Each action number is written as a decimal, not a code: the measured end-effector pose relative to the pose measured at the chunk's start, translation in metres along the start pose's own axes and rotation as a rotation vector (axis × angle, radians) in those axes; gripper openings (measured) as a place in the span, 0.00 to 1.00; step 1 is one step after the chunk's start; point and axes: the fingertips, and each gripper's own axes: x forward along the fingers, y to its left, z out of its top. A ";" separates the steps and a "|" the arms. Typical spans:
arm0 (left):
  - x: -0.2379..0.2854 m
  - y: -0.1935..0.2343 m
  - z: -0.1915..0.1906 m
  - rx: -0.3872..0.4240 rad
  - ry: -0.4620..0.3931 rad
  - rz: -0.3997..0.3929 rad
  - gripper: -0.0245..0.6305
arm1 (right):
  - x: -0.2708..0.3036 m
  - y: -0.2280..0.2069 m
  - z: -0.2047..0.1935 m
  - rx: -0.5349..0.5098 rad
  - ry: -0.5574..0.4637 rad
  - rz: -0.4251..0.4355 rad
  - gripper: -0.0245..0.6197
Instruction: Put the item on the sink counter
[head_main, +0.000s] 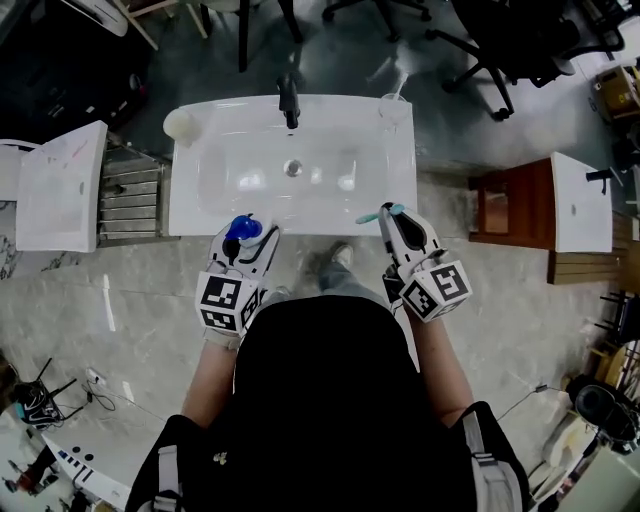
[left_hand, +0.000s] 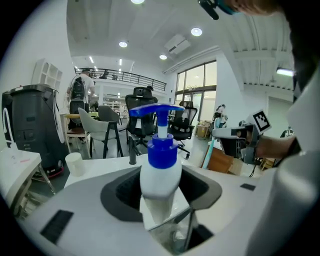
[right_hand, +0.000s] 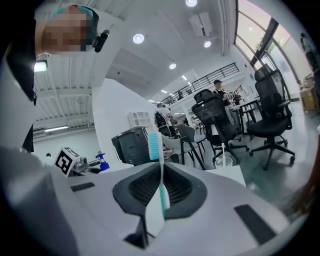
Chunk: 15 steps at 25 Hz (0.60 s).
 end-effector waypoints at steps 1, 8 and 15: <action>0.008 -0.003 0.003 0.000 0.004 0.009 0.37 | 0.002 -0.008 0.002 0.005 0.000 0.013 0.10; 0.049 -0.027 0.016 -0.001 0.027 0.048 0.37 | 0.006 -0.049 0.005 0.051 0.011 0.073 0.10; 0.084 -0.041 0.028 0.022 0.040 0.021 0.37 | 0.007 -0.066 0.015 0.054 0.009 0.071 0.10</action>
